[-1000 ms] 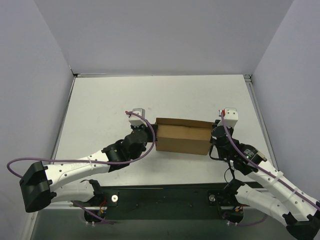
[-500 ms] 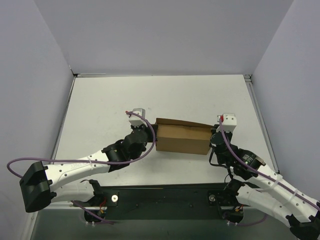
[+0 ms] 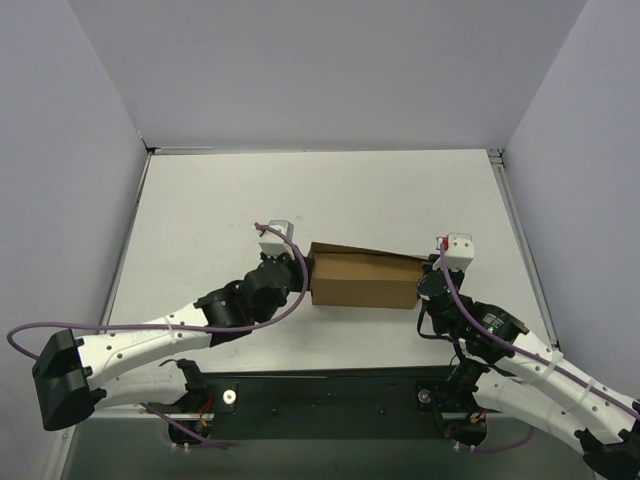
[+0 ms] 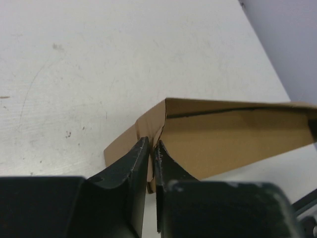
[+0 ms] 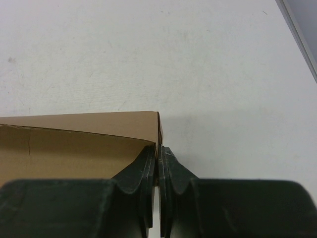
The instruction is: Fold the paper box
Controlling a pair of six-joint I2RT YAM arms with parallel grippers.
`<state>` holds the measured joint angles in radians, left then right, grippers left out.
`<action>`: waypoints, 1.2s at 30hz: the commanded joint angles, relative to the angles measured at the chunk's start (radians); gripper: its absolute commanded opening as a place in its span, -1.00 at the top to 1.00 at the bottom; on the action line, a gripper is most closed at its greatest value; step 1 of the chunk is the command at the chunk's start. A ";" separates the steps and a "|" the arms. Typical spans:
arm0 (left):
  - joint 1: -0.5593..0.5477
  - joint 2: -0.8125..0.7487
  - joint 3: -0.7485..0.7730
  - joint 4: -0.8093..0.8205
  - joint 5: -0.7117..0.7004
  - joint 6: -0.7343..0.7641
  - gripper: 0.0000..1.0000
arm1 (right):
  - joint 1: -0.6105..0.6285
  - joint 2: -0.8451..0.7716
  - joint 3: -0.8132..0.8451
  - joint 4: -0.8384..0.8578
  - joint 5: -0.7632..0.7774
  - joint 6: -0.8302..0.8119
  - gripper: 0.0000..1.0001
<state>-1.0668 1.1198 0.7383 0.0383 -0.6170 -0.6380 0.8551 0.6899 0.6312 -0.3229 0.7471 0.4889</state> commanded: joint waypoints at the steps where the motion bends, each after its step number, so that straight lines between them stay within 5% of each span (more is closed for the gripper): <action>1: -0.010 -0.021 -0.039 -0.425 0.118 0.083 0.53 | 0.007 0.039 -0.002 -0.169 -0.006 0.062 1.00; 9: 0.033 -0.164 -0.002 -0.472 0.175 0.135 -0.04 | 0.007 0.049 0.015 -0.180 -0.008 0.068 1.00; 21: 0.064 -0.167 0.148 -0.566 0.266 0.146 -0.36 | 0.010 0.076 0.030 -0.183 -0.002 0.080 1.00; 36: 0.068 -0.009 0.358 -0.552 0.154 0.336 -0.32 | 0.033 0.089 0.041 -0.185 0.029 0.099 1.00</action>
<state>-1.0065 1.0565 1.0019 -0.5282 -0.3927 -0.4095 0.8787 0.7540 0.6754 -0.3847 0.7887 0.5747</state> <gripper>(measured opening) 0.698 0.055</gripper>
